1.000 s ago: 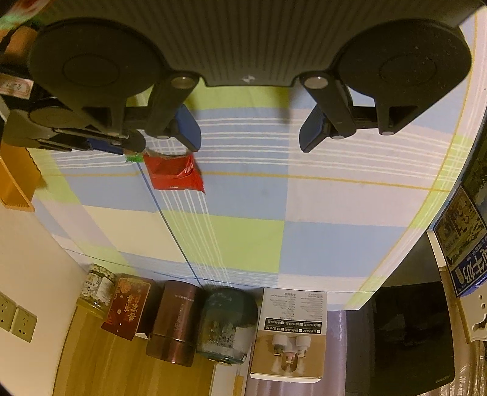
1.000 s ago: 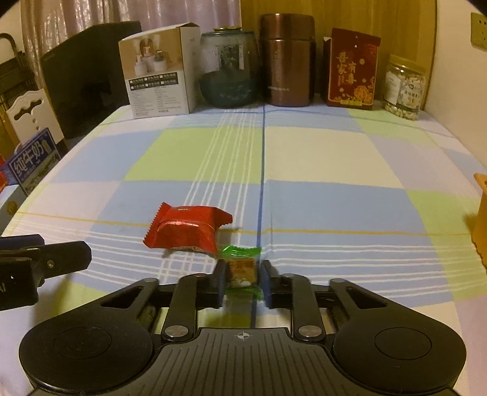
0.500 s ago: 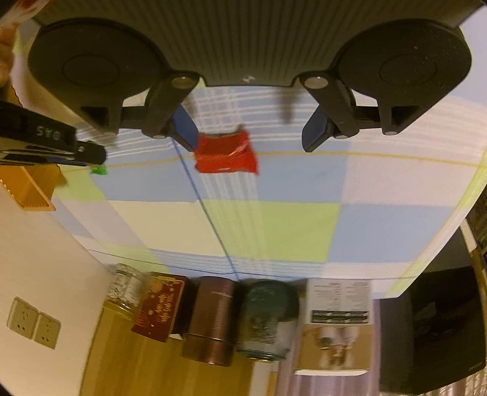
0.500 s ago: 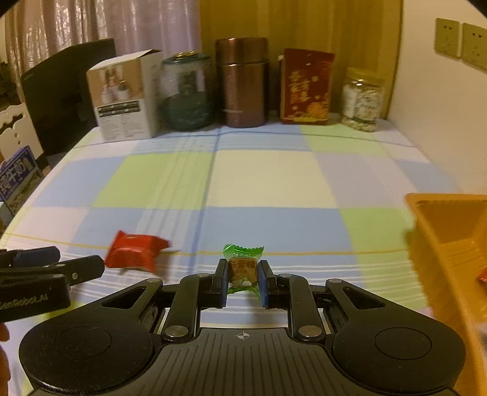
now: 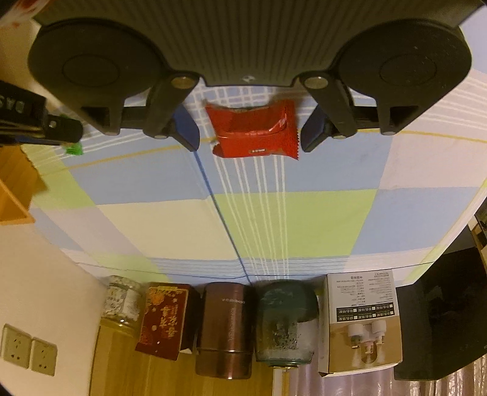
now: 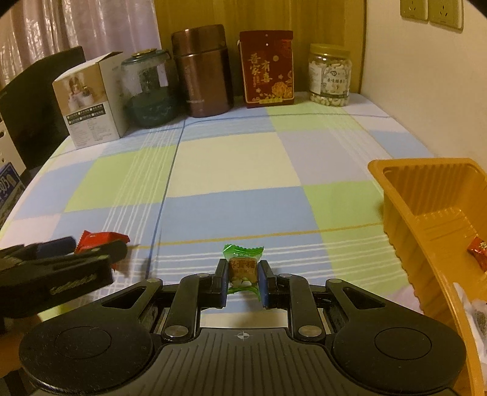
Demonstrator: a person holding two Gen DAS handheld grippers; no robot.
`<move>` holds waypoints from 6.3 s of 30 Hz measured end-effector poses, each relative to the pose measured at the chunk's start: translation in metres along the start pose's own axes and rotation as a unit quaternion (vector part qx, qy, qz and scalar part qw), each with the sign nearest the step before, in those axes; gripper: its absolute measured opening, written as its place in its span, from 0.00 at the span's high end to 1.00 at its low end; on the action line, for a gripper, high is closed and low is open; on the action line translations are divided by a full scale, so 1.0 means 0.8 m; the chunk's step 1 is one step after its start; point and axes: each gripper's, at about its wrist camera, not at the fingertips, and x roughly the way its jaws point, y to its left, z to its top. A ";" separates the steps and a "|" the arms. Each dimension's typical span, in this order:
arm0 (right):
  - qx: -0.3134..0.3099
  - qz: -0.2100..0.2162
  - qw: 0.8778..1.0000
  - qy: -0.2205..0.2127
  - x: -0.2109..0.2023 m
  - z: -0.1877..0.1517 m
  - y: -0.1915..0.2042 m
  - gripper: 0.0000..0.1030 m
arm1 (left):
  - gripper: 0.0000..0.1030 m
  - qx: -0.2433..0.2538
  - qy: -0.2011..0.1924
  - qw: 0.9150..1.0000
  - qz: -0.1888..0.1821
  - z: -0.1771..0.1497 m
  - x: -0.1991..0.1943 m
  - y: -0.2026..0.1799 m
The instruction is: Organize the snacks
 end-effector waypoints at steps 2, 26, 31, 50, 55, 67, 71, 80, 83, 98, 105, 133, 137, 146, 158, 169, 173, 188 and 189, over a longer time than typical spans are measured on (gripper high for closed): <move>0.000 0.000 1.000 0.000 0.000 0.000 0.000 0.80 | 0.45 -0.001 0.006 1.000 0.006 -0.001 0.004 0.000; 0.027 0.022 0.999 -0.023 -0.131 -0.056 -0.003 0.80 | 0.61 -0.022 -0.007 1.000 -0.020 -0.050 -0.181 -0.020; 0.033 0.026 0.998 -0.038 -0.184 -0.066 -0.004 0.80 | 0.61 -0.029 -0.006 0.999 -0.027 -0.058 -0.227 -0.035; 0.031 0.020 0.996 -0.077 -0.311 -0.113 -0.034 0.80 | 0.61 -0.016 -0.017 0.999 -0.046 -0.078 -0.340 -0.083; 0.038 0.009 0.996 -0.081 -0.326 -0.122 -0.048 0.80 | 0.61 -0.008 -0.016 0.998 -0.059 -0.084 -0.348 -0.098; 0.067 -0.022 0.994 -0.080 -0.341 -0.134 -0.095 0.80 | 0.61 0.005 -0.015 0.996 -0.087 -0.081 -0.350 -0.133; 0.072 -0.031 0.994 -0.081 -0.345 -0.134 -0.106 0.80 | 0.61 0.010 -0.014 0.995 -0.096 -0.080 -0.349 -0.145; 0.085 -0.046 0.992 -0.079 -0.345 -0.135 -0.128 0.80 | 0.61 0.027 -0.010 0.993 -0.118 -0.076 -0.343 -0.177; 0.091 -0.052 0.991 -0.078 -0.344 -0.135 -0.139 0.80 | 0.61 0.033 -0.010 0.991 -0.126 -0.073 -0.340 -0.190; 0.131 -0.090 0.983 -0.089 -0.346 -0.118 -0.223 0.80 | 0.61 0.074 -0.009 0.982 -0.173 -0.038 -0.305 -0.284; 0.127 -0.091 0.983 -0.098 -0.331 -0.090 -0.253 0.80 | 0.61 0.078 -0.005 0.980 -0.185 -0.013 -0.272 -0.318; 0.138 -0.106 0.981 -0.083 -0.259 -0.039 -0.310 0.80 | 0.54 0.081 0.040 0.971 -0.221 0.038 -0.138 -0.379; 0.138 -0.105 0.982 -0.081 -0.256 -0.039 -0.312 0.80 | 0.53 0.086 0.034 0.973 -0.209 0.038 -0.137 -0.372; 0.140 -0.092 0.983 -0.081 -0.258 -0.037 -0.308 0.80 | 0.52 0.075 0.034 0.980 -0.179 0.027 -0.148 -0.335; 0.127 -0.071 0.986 -0.082 -0.251 -0.023 -0.293 0.80 | 0.52 0.086 0.039 0.983 -0.160 0.017 -0.153 -0.325; 0.113 -0.060 0.988 -0.087 -0.235 0.001 -0.286 0.80 | 0.50 0.072 0.039 0.985 -0.154 0.017 -0.149 -0.310; 0.113 -0.050 0.988 -0.091 -0.225 0.008 -0.287 0.80 | 0.49 0.067 0.039 0.986 -0.151 0.015 -0.148 -0.303; 0.151 -0.034 0.985 -0.069 -0.229 -0.015 -0.303 0.42 | 0.30 0.054 0.036 0.988 -0.138 0.006 -0.168 -0.288; 0.152 -0.036 0.986 -0.066 -0.232 -0.018 -0.302 0.42 | 0.29 0.054 0.034 0.989 -0.137 0.005 -0.171 -0.288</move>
